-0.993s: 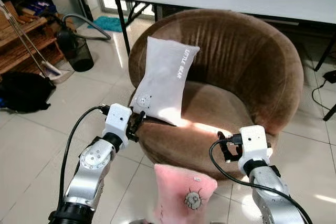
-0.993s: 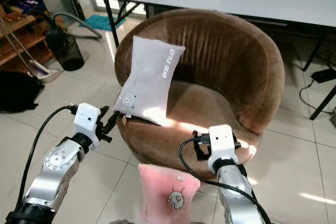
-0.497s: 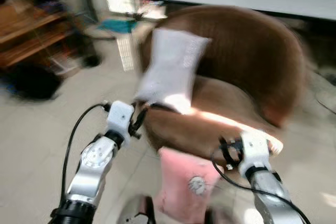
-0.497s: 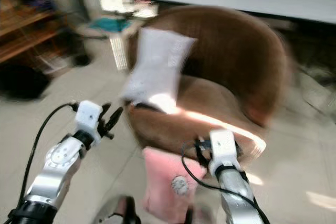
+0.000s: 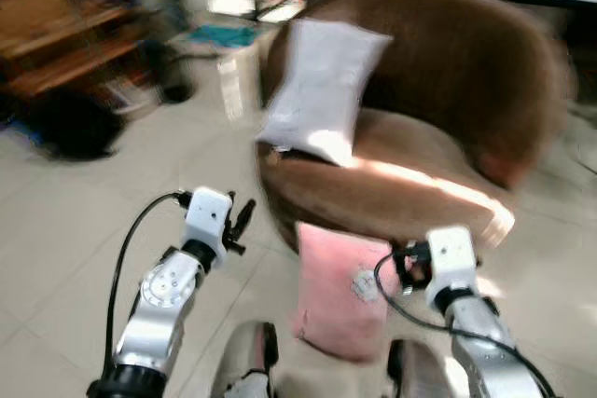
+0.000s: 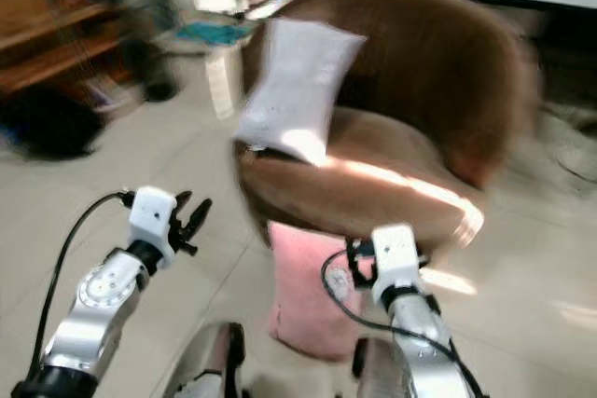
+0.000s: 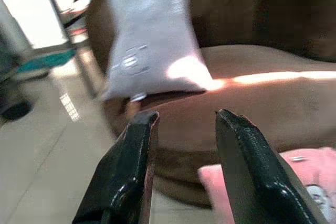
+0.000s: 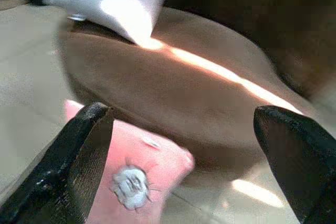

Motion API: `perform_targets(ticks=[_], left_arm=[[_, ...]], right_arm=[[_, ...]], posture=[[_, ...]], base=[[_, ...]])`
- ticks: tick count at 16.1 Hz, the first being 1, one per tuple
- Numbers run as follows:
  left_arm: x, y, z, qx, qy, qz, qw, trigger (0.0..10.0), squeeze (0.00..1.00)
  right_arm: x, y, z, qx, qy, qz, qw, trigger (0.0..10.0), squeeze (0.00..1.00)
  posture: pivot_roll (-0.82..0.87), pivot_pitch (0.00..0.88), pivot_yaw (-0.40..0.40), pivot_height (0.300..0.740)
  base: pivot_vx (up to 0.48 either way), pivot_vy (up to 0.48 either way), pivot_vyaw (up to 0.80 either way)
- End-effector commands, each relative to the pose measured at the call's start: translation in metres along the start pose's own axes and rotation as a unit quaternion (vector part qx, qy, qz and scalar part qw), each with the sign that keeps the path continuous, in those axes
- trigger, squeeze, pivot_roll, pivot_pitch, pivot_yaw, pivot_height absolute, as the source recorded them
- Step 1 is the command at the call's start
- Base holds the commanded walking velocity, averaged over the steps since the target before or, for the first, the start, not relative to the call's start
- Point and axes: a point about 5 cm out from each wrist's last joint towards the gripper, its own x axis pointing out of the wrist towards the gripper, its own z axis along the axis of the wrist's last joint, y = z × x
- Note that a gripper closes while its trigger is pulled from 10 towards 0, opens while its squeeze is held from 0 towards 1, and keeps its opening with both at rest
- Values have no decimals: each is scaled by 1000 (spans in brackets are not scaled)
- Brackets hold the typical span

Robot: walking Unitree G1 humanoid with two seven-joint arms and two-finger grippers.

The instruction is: Move the pillow to the sofa from floor

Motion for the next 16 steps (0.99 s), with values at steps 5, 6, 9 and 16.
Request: perform_targets(ticks=[5, 6, 9, 16], left_arm=[[3, -2, 3, 2, -5, -4, 1000, 10000, 0], [3, -2, 3, 2, -5, -4, 1000, 10000, 0], [3, -2, 3, 2, -5, -4, 1000, 10000, 0], [2, -3, 2, 2, -3, -8, 1000, 10000, 0]], right_arm=[[1, 0, -1, 1, 0, 4, 1000, 10000, 0], [1, -1, -1, 0, -2, 4, 1000, 10000, 0], [2, -1, -2, -2, -2, 5, 1000, 10000, 0], [-8, 0, -4, -1, 1, 0, 1000, 10000, 0]], posture=[[-67, 28, 64, 623], [-68, 27, 63, 623], [-67, 28, 61, 623], [-71, 30, 66, 623]], base=[[306, 0, -244], [307, 0, 0], [309, 0, 0], [309, 0, -179]])
